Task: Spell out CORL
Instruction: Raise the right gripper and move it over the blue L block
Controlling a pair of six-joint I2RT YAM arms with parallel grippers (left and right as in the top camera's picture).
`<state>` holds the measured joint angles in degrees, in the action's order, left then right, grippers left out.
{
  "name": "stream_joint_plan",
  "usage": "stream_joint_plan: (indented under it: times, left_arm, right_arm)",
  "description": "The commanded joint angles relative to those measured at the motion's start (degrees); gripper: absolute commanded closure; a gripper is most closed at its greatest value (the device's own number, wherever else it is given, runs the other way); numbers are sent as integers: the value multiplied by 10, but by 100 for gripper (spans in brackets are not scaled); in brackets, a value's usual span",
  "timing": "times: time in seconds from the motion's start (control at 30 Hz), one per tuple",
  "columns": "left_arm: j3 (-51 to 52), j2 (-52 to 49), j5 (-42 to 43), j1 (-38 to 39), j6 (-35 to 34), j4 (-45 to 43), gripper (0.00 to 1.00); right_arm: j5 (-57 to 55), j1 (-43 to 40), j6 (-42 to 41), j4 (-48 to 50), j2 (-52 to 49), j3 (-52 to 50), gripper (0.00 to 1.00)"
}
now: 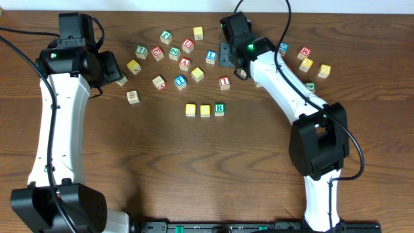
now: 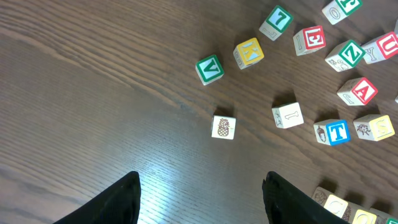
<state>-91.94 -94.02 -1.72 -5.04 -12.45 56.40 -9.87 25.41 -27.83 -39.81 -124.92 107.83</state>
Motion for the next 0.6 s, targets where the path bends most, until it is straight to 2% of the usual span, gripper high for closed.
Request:
stream_joint_plan:
  times: [0.0, 0.23, 0.57]
  left_arm:
    - [-2, -4, -7, 0, -7, 1, 38]
    - [-2, -4, -7, 0, -7, 1, 38]
    - [-2, -4, -7, 0, -7, 1, 38]
  right_arm:
    - [-37, -26, -48, -16, -3, 9, 46]
    - [-14, -61, -65, -35, -27, 9, 51]
    - [26, -66, -67, -19, -76, 9, 52]
